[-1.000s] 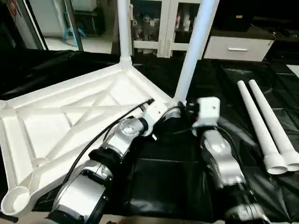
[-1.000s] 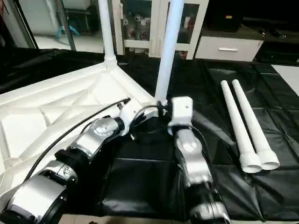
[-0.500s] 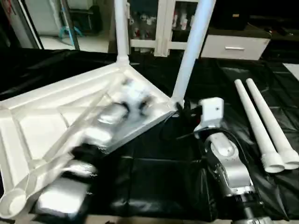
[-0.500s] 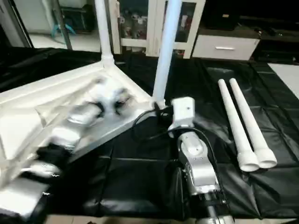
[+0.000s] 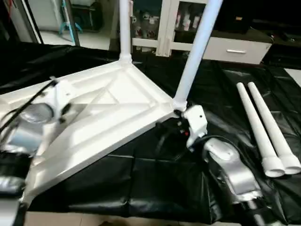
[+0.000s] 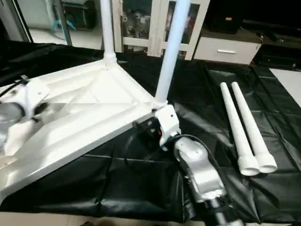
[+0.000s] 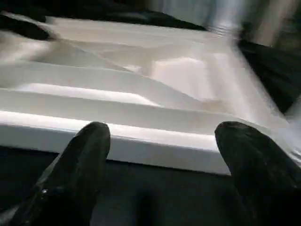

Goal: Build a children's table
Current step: Rotate leg to tighten, then rotate table base

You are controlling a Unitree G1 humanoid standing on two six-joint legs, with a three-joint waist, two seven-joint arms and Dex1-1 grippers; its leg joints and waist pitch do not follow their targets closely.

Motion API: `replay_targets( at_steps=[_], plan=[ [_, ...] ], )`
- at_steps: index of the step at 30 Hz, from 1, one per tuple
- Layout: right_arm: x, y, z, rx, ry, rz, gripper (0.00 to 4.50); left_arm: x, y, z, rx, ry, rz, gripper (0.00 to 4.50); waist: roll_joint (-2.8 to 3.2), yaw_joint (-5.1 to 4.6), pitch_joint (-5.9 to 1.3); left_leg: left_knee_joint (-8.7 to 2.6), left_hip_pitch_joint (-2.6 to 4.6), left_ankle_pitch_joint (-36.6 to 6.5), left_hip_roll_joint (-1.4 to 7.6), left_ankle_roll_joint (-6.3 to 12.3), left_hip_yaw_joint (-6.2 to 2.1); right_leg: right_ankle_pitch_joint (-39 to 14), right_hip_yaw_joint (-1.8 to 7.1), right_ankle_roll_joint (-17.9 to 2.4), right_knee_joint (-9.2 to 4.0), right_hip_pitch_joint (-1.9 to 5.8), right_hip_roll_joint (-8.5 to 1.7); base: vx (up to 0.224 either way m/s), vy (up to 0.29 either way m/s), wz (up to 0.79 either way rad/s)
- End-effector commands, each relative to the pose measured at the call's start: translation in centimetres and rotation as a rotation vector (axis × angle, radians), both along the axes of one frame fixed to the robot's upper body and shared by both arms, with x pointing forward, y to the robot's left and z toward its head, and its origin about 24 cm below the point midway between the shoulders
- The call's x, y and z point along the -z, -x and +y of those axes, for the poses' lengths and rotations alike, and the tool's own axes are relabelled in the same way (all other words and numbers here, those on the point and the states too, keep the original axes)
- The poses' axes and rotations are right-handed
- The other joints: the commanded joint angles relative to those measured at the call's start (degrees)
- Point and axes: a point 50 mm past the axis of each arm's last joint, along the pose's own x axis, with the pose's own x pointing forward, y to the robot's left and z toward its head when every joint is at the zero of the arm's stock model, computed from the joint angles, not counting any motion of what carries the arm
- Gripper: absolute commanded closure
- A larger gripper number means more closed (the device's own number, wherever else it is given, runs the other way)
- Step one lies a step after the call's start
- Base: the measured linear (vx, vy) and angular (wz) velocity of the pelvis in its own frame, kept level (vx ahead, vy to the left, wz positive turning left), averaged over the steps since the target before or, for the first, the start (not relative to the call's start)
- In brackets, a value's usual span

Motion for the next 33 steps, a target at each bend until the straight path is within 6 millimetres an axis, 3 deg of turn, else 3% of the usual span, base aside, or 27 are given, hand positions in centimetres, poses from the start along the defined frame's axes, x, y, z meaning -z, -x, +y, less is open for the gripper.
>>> replay_targets(
  at_steps=[1,5,13,16,17,21,22,23,25,26,29,33],
  plan=[
    [-0.8,1.0,0.1,-0.125,-0.02,0.002,0.58,-0.4,0.2,0.3,-0.012,-0.082,0.029,2.63,1.42,0.04,-3.54,-4.55,1.21,-12.82,1.75,-0.92,-0.57,-8.39,2.84,-10.23,-2.22,2.91,-2.68,0.0,0.0,0.0],
    [-0.7,1.7,-0.3,-0.192,-0.008,0.023,0.58,0.2,0.9,0.3,-0.009,-0.079,0.102,2.63,1.3,0.21,-3.53,-4.49,1.14,-13.32,1.79,-1.15,-0.64,-10.14,2.95,-10.25,-2.31,2.82,-2.83,0.0,0.0,0.0],
    [-0.8,1.7,-0.5,-0.177,-0.01,0.029,0.58,2.8,1.6,-2.8,0.107,0.086,0.259,2.63,1.29,0.79,-3.4,-4.53,1.24,-17.49,1.67,-2.06,-0.77,-15.85,3.04,-9.51,-2.99,2.28,-2.83,0.0,0.0,0.0],
    [-1.1,1.3,-0.6,-0.153,-0.018,0.014,0.58,3.0,0.5,-5.3,0.156,0.233,0.233,2.63,1.19,1.52,-3.46,-4.21,1.83,-17.87,1.51,-2.03,-0.51,-16.22,3.22,-9.41,-3.19,1.7,-2.67,0.0,0.0,0.0],
    [-1.2,1.2,-0.7,-0.142,-0.015,0.002,0.58,3.3,0.1,-6.2,0.183,0.255,0.239,2.63,0.98,1.59,-3.43,-4.26,1.83,-17.93,1.57,-1.9,-0.44,-16.26,3.32,-9.44,-3.23,1.66,-2.63,0.0,0.0,0.0],
    [-1.4,0.8,-0.8,-0.104,-0.009,-0.023,0.58,3.7,-1.1,-8.5,0.216,0.333,0.221,2.63,1.05,2.37,-3.44,-4.31,1.9,-19.03,1.52,-2.3,-0.42,-18.18,3.46,-8.2,-3.41,1.49,-2.62,0.0,0.0,0.0],
    [-1.4,0.8,-0.8,-0.101,-0.01,-0.023,0.58,3.8,-1.3,-8.8,0.216,0.342,0.214,2.63,0.97,2.37,-3.49,-4.32,1.81,-18.88,1.52,-2.33,-0.43,-17.77,3.48,-8.17,-3.36,1.57,-2.64,0.0,0.0,0.0],
    [-1.4,0.6,-0.9,-0.086,-0.014,-0.024,0.58,4.1,-2.2,-10.4,0.224,0.386,0.176,2.63,0.94,2.32,-3.46,-4.37,1.55,-19.17,1.42,-2.2,-0.43,-18.22,3.44,-7.62,-3.44,1.75,-2.61,0.0,0.0,0.0],
    [-1.4,0.6,-0.9,-0.081,-0.014,-0.024,0.58,4.2,-2.6,-11.3,0.234,0.416,0.156,2.63,0.7,2.41,-3.53,-4.25,1.7,-19.52,1.42,-2.01,-0.42,-18.79,3.48,-7.38,-3.59,1.73,-2.79,0.0,0.0,0.0],
    [-1.5,0.5,-0.9,-0.074,-0.013,-0.028,0.58,4.5,-3.2,-12.9,0.247,0.458,0.129,2.63,0.76,2.39,-3.55,-4.29,1.15,-18.45,1.37,-1.8,-0.53,-18.62,3.46,-7.3,-3.58,2.16,-2.91,0.0,0.0,0.0],
    [-1.5,0.4,-1.0,-0.054,-0.011,-0.034,0.58,4.8,-3.8,-14.9,0.25,0.485,0.079,2.63,0.38,2.54,-3.79,-4.08,0.83,-15.65,1.4,-0.75,-0.48,-15.64,3.48,-7.37,-3.36,2.48,-2.91,0.0,0.0,0.0],
    [-1.6,0.3,-1.0,-0.033,-0.016,-0.044,0.58,4.6,-4.4,-17.0,0.278,0.505,-0.024,2.63,0.5,2.49,-4.19,-3.75,0.43,-11.84,1.35,0.37,-0.56,-9.91,3.33,-8.46,-2.6,3.07,-2.93,0.0,0.0,0.0]
  ],
)
